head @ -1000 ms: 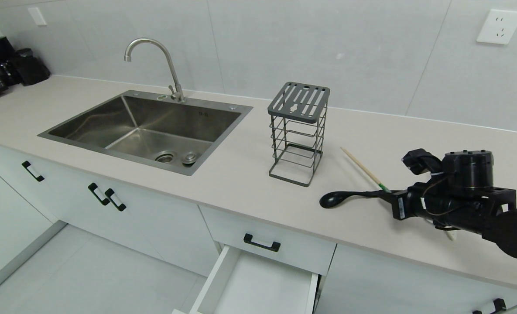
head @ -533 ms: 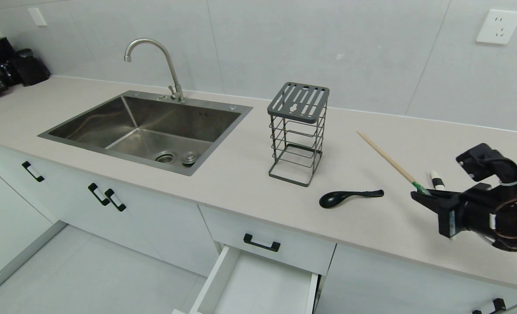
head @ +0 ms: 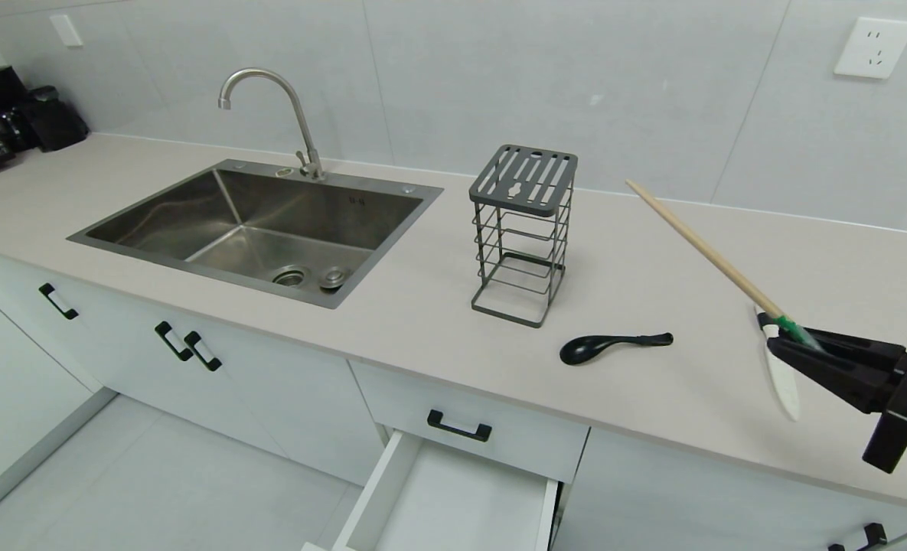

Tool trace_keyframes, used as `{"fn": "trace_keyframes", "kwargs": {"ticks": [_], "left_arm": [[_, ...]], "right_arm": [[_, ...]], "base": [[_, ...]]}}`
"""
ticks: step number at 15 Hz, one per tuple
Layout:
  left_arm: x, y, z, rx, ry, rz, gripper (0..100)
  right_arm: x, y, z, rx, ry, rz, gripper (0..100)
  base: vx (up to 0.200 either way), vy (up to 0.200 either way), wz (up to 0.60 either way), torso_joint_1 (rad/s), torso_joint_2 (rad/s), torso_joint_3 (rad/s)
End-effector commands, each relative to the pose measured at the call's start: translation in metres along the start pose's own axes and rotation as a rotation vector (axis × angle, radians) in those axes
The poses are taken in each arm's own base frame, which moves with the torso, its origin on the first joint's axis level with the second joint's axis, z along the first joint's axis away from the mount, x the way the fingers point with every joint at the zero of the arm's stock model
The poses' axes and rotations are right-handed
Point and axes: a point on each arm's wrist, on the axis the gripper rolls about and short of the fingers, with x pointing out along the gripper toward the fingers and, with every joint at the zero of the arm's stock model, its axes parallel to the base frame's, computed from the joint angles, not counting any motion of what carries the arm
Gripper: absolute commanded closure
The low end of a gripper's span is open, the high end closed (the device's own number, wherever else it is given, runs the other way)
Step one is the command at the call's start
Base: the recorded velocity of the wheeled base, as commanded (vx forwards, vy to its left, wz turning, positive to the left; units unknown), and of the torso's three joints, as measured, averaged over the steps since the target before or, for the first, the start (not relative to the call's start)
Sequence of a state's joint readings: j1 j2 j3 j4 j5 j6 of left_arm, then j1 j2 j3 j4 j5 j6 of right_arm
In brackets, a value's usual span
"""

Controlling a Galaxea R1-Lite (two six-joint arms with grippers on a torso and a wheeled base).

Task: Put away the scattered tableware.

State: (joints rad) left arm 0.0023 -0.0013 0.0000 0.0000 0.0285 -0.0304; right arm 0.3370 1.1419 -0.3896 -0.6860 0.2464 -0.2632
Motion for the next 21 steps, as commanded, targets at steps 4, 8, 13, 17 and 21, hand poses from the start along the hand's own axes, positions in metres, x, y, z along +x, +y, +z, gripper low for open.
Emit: {"fn": "trace_keyframes", "kwargs": {"ticks": [4, 8, 13, 17, 21], "left_arm": [[0.0, 0.0, 0.0, 0.0, 0.001, 0.001, 0], [0.0, 0.0, 0.0, 0.0, 0.001, 0.001, 0], [0.0, 0.0, 0.0, 0.0, 0.001, 0.001, 0], [0.0, 0.0, 0.0, 0.0, 0.001, 0.001, 0], [0.0, 0.0, 0.0, 0.0, 0.001, 0.001, 0]], "right_arm": [[0.049, 0.045, -0.02, -0.028, 0.127, 0.298, 100], [0.072, 0.056, -0.027, -0.056, 0.172, 0.347, 100], [0.09, 0.085, -0.032, -0.045, 0.231, 0.472, 100], [0.104, 0.095, -0.032, -0.05, 0.243, 0.511, 100], [0.108, 0.111, -0.037, -0.056, 0.259, 0.571, 100]], "base": [[0.0, 0.0, 0.0, 0.0, 0.0, 0.0], [0.0, 0.0, 0.0, 0.0, 0.0, 0.0], [0.0, 0.0, 0.0, 0.0, 0.0, 0.0], [0.0, 0.0, 0.0, 0.0, 0.0, 0.0], [0.0, 0.0, 0.0, 0.0, 0.0, 0.0]]}}
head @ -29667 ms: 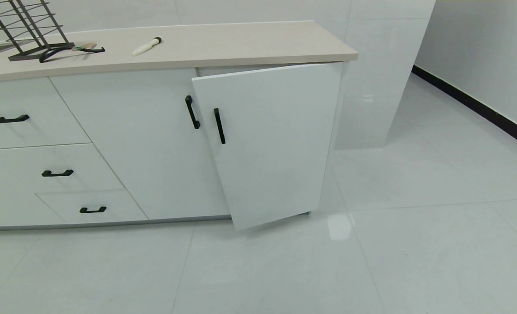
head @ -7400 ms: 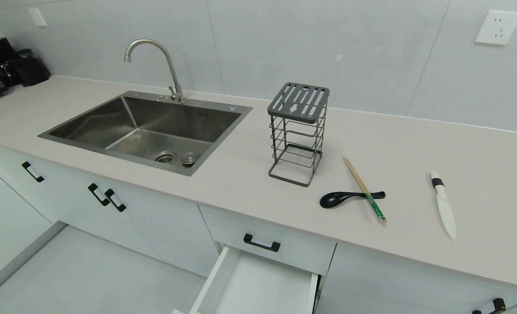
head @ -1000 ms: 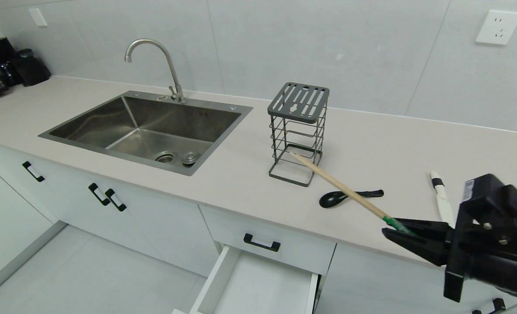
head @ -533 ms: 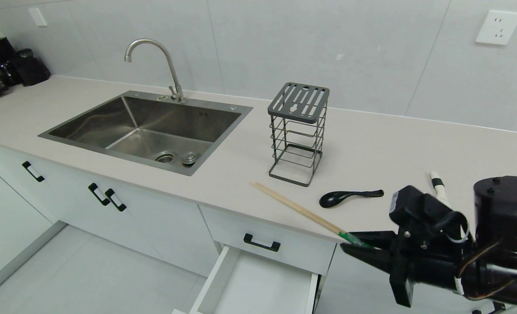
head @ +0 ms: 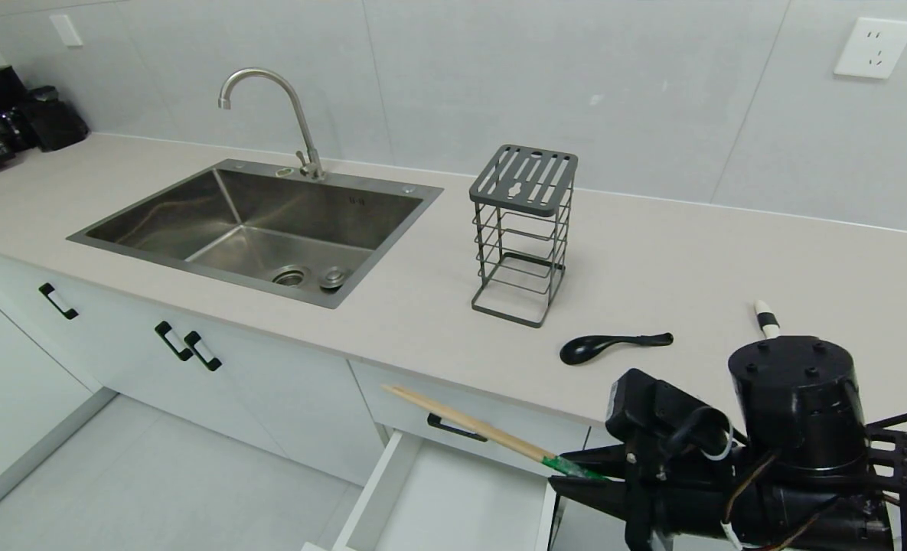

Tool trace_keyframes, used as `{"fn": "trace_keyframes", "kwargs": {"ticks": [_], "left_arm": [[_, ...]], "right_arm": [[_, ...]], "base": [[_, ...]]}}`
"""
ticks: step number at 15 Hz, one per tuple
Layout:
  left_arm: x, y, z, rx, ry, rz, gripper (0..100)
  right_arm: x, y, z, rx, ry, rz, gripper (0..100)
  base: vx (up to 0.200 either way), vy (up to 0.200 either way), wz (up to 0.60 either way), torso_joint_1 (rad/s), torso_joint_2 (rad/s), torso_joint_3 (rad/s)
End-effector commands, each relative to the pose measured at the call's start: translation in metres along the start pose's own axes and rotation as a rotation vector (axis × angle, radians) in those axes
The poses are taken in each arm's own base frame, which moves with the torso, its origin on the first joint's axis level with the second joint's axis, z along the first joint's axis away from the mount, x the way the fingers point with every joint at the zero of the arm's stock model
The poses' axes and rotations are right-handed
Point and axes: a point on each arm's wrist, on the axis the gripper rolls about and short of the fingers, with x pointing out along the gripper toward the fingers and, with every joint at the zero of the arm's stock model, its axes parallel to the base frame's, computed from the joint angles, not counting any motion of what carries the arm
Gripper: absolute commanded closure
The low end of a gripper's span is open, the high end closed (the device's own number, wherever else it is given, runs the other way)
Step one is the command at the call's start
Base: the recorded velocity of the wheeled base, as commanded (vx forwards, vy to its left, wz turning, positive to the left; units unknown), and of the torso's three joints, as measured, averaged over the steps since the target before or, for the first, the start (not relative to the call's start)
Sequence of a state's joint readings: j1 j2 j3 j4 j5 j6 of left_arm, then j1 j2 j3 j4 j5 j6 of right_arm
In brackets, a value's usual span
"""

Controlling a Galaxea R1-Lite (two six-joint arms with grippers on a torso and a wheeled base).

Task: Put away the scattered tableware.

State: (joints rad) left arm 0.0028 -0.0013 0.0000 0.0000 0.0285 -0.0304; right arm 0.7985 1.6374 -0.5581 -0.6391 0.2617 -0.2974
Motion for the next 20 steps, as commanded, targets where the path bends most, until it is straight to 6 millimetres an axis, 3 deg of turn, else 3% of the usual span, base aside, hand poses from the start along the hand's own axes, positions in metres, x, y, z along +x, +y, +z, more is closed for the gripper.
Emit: {"fn": "trace_keyframes", "kwargs": {"ticks": [1, 9, 20], "left_arm": [[0.0, 0.0, 0.0, 0.0, 0.001, 0.001, 0], [0.0, 0.0, 0.0, 0.0, 0.001, 0.001, 0], [0.0, 0.0, 0.0, 0.0, 0.001, 0.001, 0]], "right_arm": [[0.008, 0.006, -0.002, -0.005, 0.016, 0.029, 100], [0.018, 0.018, 0.011, 0.014, -0.016, 0.07, 100], [0.016, 0.031, 0.029, -0.002, -0.06, 0.004, 100]], "base": [[0.0, 0.0, 0.0, 0.0, 0.0, 0.0], [0.0, 0.0, 0.0, -0.006, 0.01, 0.008], [0.0, 0.0, 0.0, -0.247, 0.48, 0.236]]}}
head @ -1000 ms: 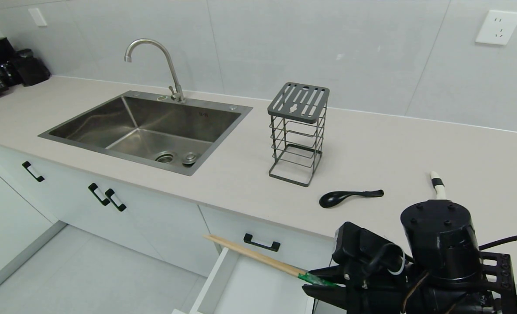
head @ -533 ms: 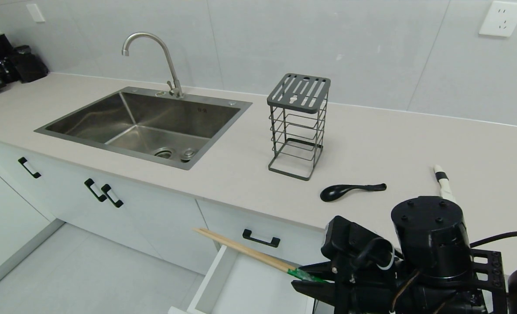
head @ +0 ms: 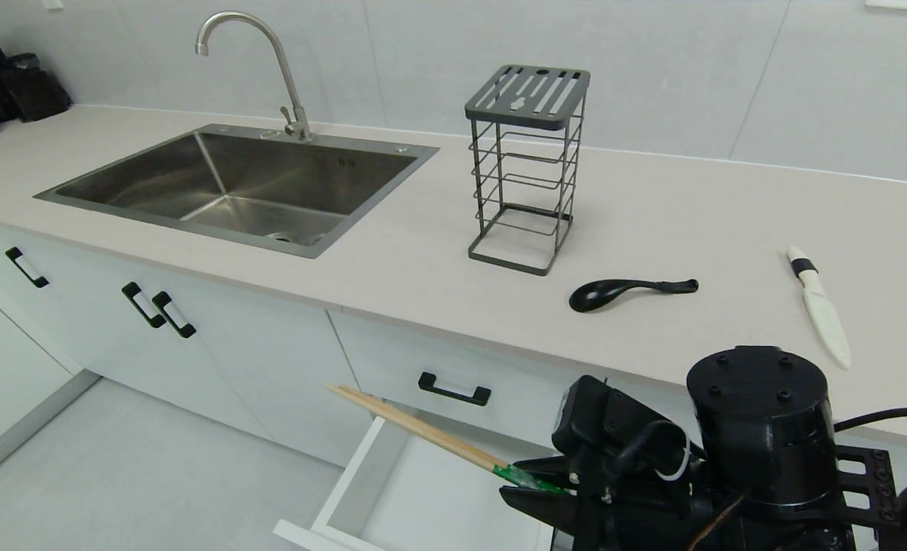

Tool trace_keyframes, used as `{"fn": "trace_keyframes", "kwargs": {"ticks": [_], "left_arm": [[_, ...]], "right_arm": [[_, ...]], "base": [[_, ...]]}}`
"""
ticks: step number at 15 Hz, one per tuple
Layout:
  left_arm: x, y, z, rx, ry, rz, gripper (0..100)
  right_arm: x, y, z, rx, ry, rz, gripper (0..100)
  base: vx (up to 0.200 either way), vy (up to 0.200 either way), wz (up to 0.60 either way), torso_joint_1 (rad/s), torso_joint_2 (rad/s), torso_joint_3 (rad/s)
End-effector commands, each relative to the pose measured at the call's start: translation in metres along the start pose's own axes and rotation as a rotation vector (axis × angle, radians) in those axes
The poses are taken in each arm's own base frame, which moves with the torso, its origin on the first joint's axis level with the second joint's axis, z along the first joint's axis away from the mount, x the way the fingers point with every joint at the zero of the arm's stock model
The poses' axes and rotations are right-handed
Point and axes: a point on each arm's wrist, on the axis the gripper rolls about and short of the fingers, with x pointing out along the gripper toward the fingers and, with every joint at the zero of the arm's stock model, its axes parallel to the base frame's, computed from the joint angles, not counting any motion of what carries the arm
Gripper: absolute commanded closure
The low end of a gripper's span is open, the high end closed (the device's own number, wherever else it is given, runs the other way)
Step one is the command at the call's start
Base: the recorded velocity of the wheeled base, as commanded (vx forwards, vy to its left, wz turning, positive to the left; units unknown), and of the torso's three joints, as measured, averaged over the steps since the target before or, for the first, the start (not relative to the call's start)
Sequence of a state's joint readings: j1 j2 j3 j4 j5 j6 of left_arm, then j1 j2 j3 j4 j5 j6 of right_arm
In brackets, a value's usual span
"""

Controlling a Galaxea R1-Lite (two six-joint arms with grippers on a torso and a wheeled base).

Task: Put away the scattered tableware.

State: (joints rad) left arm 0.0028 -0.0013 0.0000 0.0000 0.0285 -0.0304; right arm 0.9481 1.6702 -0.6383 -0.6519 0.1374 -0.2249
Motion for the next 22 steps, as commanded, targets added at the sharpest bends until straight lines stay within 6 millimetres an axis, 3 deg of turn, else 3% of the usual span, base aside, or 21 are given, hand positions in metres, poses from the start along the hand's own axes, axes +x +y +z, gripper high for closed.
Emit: {"fn": "trace_keyframes", "kwargs": {"ticks": [1, 16, 22], "left_arm": [[0.0, 0.0, 0.0, 0.0, 0.001, 0.001, 0], [0.0, 0.0, 0.0, 0.0, 0.001, 0.001, 0], [0.0, 0.0, 0.0, 0.0, 0.001, 0.001, 0]], "right_arm": [[-0.003, 0.004, 0.003, -0.005, -0.011, -0.003, 100], [-0.006, 0.013, 0.008, 0.027, -0.024, -0.008, 100], [-0.004, 0.012, 0.016, 0.023, 0.006, 0.039, 100]], "base": [[0.0, 0.0, 0.0, -0.251, 0.5, 0.232], [0.0, 0.0, 0.0, -0.252, 0.42, 0.179], [0.0, 0.0, 0.0, -0.053, 0.21, 0.069]]}}
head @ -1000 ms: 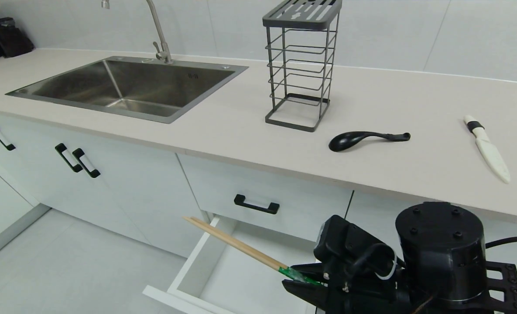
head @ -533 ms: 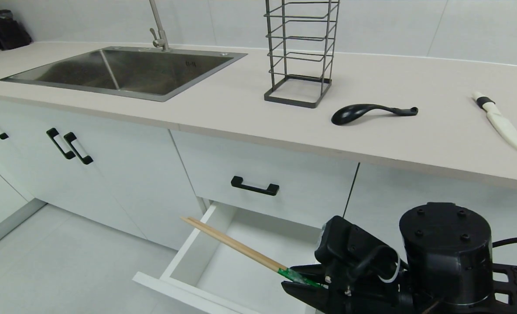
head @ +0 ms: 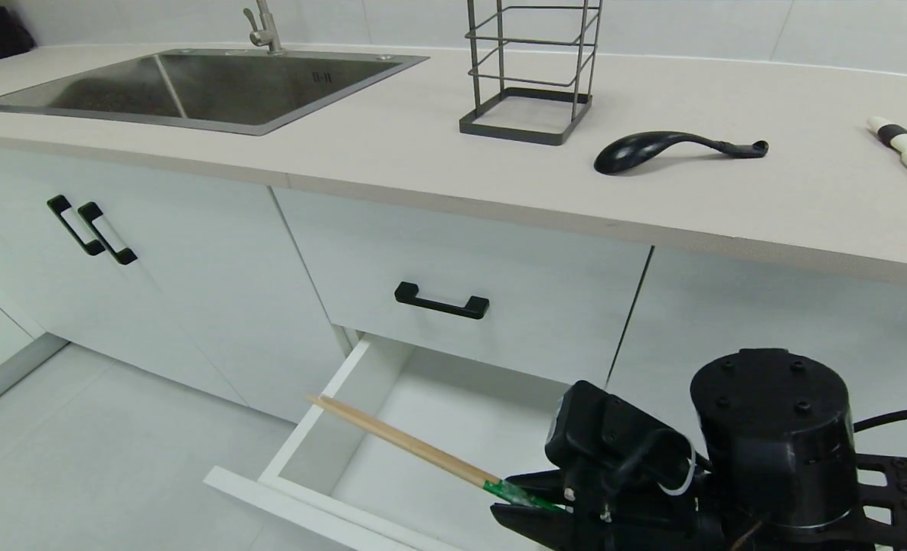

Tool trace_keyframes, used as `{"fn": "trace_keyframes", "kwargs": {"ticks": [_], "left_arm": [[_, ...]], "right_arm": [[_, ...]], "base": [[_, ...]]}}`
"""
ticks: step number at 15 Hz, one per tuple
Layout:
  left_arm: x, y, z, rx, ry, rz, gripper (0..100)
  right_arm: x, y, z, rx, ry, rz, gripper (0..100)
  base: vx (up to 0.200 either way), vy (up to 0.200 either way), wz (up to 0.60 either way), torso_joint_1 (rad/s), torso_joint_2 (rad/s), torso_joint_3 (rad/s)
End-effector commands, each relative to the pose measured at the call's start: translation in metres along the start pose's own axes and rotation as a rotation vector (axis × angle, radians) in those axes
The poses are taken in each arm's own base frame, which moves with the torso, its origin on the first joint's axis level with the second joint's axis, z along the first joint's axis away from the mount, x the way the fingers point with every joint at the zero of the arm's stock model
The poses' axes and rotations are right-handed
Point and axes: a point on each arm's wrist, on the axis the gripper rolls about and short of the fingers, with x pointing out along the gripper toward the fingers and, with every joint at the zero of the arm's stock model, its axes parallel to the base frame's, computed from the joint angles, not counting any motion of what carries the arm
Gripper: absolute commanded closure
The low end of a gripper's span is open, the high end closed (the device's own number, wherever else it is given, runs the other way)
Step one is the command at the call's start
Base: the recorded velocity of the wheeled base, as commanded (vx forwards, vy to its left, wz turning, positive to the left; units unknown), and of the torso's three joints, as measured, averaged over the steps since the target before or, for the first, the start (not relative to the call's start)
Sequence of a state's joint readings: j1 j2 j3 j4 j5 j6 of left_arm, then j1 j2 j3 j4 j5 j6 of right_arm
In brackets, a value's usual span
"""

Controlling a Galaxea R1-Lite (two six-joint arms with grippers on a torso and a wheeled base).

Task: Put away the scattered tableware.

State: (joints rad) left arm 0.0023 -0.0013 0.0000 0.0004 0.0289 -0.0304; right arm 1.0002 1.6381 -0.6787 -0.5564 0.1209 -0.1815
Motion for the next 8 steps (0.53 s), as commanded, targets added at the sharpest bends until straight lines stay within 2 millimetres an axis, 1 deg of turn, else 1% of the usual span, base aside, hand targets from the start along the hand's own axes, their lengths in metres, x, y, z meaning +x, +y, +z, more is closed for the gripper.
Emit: {"fn": "trace_keyframes", "kwargs": {"ticks": [1, 3, 4, 6, 7, 8], "left_arm": [[0.0, 0.0, 0.0, 0.0, 0.001, 0.001, 0], [0.0, 0.0, 0.0, 0.0, 0.001, 0.001, 0], [0.0, 0.0, 0.0, 0.0, 0.001, 0.001, 0], [0.0, 0.0, 0.0, 0.0, 0.001, 0.001, 0], [0.0, 0.0, 0.0, 0.0, 0.001, 0.001, 0], [0.0, 0.0, 0.0, 0.0, 0.001, 0.001, 0]], "right_arm": [[0.004, -0.003, 0.011, 0.003, 0.024, 0.0, 100], [0.006, -0.011, 0.017, 0.027, 0.131, -0.026, 100], [0.006, -0.016, 0.015, 0.036, 0.18, -0.062, 100], [0.004, -0.019, 0.009, 0.044, 0.234, -0.089, 100], [0.006, -0.024, 0.001, 0.055, 0.26, -0.109, 100], [0.014, -0.026, -0.004, 0.057, 0.282, -0.139, 100]], "base": [[0.0, 0.0, 0.0, 0.0, 0.0, 0.0], [0.0, 0.0, 0.0, 0.0, 0.0, 0.0], [0.0, 0.0, 0.0, -0.007, 0.01, 0.051], [0.0, 0.0, 0.0, 0.0, 0.0, 0.0], [0.0, 0.0, 0.0, 0.0, 0.0, 0.0], [0.0, 0.0, 0.0, 0.0, 0.0, 0.0]]}}
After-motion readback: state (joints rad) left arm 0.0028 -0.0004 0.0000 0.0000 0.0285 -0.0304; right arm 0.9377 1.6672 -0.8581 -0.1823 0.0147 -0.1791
